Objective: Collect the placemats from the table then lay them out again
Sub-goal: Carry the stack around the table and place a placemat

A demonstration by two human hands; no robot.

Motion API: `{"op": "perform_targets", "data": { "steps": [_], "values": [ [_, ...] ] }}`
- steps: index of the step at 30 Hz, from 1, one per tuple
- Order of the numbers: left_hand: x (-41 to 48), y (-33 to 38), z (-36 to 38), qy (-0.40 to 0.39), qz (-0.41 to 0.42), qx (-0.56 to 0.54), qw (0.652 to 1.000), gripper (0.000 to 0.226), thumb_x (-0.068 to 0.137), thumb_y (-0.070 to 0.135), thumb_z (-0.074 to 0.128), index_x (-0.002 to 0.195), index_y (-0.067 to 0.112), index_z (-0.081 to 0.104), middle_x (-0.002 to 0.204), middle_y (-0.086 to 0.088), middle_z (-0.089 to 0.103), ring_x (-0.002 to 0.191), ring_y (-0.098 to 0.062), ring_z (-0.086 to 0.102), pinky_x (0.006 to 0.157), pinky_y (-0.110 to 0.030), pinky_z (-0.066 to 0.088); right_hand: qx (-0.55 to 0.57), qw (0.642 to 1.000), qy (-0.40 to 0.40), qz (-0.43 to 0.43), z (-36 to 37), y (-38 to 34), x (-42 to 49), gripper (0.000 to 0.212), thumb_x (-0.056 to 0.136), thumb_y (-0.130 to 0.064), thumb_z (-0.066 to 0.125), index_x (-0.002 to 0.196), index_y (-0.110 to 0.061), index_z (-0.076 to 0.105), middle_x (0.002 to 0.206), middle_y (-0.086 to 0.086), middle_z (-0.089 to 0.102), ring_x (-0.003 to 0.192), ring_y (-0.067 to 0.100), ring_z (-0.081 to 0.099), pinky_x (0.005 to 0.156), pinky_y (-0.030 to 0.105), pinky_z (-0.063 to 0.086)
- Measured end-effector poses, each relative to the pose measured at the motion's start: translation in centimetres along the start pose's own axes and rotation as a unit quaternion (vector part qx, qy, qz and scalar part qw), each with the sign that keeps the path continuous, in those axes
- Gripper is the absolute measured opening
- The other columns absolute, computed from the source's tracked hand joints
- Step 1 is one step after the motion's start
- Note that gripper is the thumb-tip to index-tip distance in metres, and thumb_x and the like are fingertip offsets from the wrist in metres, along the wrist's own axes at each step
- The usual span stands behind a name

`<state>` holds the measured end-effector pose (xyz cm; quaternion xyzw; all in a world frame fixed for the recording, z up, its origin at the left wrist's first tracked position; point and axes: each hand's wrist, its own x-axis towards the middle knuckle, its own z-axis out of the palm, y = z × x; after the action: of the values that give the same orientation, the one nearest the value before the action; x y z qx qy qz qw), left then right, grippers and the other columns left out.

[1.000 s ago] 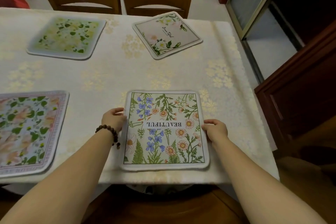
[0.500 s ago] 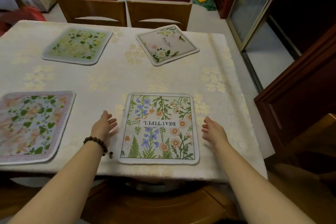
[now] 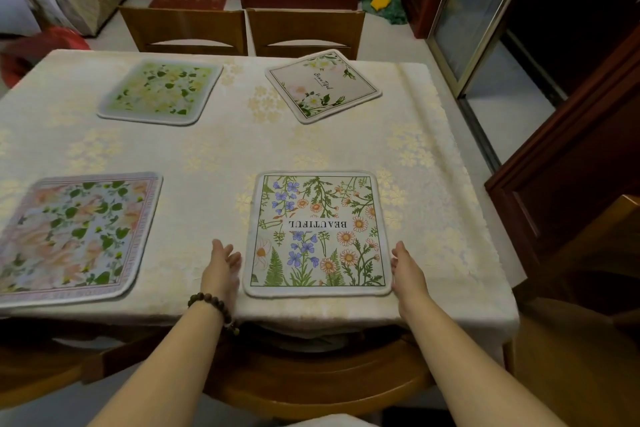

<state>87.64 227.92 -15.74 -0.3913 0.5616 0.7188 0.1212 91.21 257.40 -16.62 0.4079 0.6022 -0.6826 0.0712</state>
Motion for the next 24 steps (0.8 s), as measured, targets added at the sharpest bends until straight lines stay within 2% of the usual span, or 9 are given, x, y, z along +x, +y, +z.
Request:
{"op": "perform_targets", "data": {
  "steps": [2, 4, 7, 10, 12, 14, 17, 20, 24],
  "values": [
    [-0.2, -0.4, 0.2, -0.017, -0.003, 0.009, 1.000, 0.064, 0.097, 0.056, 0.028, 0.140, 0.011, 0.043, 0.140, -0.009, 0.050, 0.109, -0.019, 0.052, 0.084, -0.033, 0.043, -0.004, 1.000, 0.012, 0.003, 0.1, 0.2, 0.2, 0.033, 0.098, -0.050, 0.036, 0.101, -0.023, 0.054, 0.091, -0.004, 0.062, 0.092, 0.021, 0.062, 0.080, 0.037, 0.052],
    [-0.3, -0.7, 0.3, -0.023, -0.005, 0.024, 0.999, 0.064, 0.097, 0.055, 0.029, 0.139, 0.010, 0.044, 0.140, -0.010, 0.050, 0.102, -0.017, 0.053, 0.081, -0.034, 0.044, -0.009, 1.000, 0.016, 0.002, 0.1, 0.4, 0.3, 0.036, 0.097, -0.052, 0.036, 0.110, -0.023, 0.053, 0.096, -0.003, 0.063, 0.099, 0.023, 0.061, 0.088, 0.040, 0.050],
    [-0.3, -0.7, 0.3, -0.018, -0.013, 0.023, 0.999, 0.062, 0.098, 0.053, 0.031, 0.138, 0.008, 0.045, 0.138, -0.010, 0.053, 0.092, -0.014, 0.055, 0.073, -0.030, 0.045, -0.032, 0.999, 0.011, -0.007, 0.0, 0.6, 0.8, 0.050, 0.097, -0.052, 0.035, 0.127, -0.017, 0.054, 0.118, 0.003, 0.061, 0.111, 0.024, 0.057, 0.098, 0.043, 0.045],
    [-0.3, -0.4, 0.1, -0.018, -0.036, 0.014, 0.999, 0.060, 0.098, 0.052, 0.032, 0.137, 0.009, 0.046, 0.130, -0.011, 0.057, 0.085, -0.013, 0.059, 0.061, -0.029, 0.046, -0.047, 0.999, 0.000, -0.026, 0.0, -0.1, 1.9, 0.052, 0.098, -0.051, 0.033, 0.130, -0.015, 0.053, 0.132, 0.006, 0.057, 0.112, 0.021, 0.056, 0.098, 0.041, 0.045],
    [-0.3, -0.3, -0.3, -0.022, -0.053, 0.011, 0.998, 0.059, 0.097, 0.053, 0.032, 0.135, 0.010, 0.047, 0.116, -0.009, 0.062, 0.084, -0.015, 0.061, 0.057, -0.031, 0.049, -0.056, 0.998, -0.008, -0.038, 0.1, -1.1, 2.9, 0.054, 0.098, -0.052, 0.033, 0.132, -0.015, 0.052, 0.136, 0.006, 0.055, 0.113, 0.019, 0.054, 0.099, 0.039, 0.043],
    [-0.3, -0.2, -0.7, -0.028, -0.065, 0.017, 0.997, 0.060, 0.097, 0.055, 0.031, 0.134, 0.010, 0.047, 0.104, -0.008, 0.065, 0.088, -0.019, 0.063, 0.062, -0.035, 0.051, -0.070, 0.996, -0.022, -0.051, 0.6, -2.5, 4.2, 0.054, 0.099, -0.052, 0.032, 0.132, -0.015, 0.053, 0.136, 0.006, 0.055, 0.108, 0.017, 0.055, 0.093, 0.035, 0.043],
    [-0.1, -0.3, -1.1, -0.038, -0.075, 0.031, 0.996, 0.062, 0.096, 0.057, 0.031, 0.132, 0.010, 0.049, 0.106, -0.015, 0.066, 0.095, -0.028, 0.065, 0.077, -0.042, 0.052, -0.091, 0.993, -0.043, -0.063, 1.7, -4.7, 6.0, 0.049, 0.099, -0.051, 0.030, 0.123, -0.017, 0.057, 0.128, 0.006, 0.057, 0.094, 0.014, 0.058, 0.082, 0.032, 0.044],
    [-0.3, -0.5, -1.1, -0.050, -0.085, 0.031, 0.995, 0.057, 0.096, 0.057, 0.033, 0.127, 0.012, 0.051, 0.108, -0.019, 0.067, 0.097, -0.032, 0.067, 0.080, -0.045, 0.055, -0.107, 0.990, -0.060, -0.071, 3.0, -6.7, 7.8, 0.045, 0.099, -0.051, 0.029, 0.114, -0.021, 0.059, 0.126, 0.008, 0.059, 0.095, 0.018, 0.059, 0.082, 0.032, 0.043],
    [-0.3, -0.7, -1.0, -0.067, -0.111, 0.018, 0.991, 0.056, 0.096, 0.057, 0.033, 0.123, 0.013, 0.052, 0.111, -0.023, 0.067, 0.100, -0.037, 0.066, 0.083, -0.047, 0.055, -0.116, 0.987, -0.088, -0.073, 5.0, -9.0, 9.9, 0.046, 0.099, -0.052, 0.029, 0.115, -0.019, 0.058, 0.125, 0.008, 0.060, 0.090, 0.015, 0.061, 0.071, 0.029, 0.046]
  ]
}}
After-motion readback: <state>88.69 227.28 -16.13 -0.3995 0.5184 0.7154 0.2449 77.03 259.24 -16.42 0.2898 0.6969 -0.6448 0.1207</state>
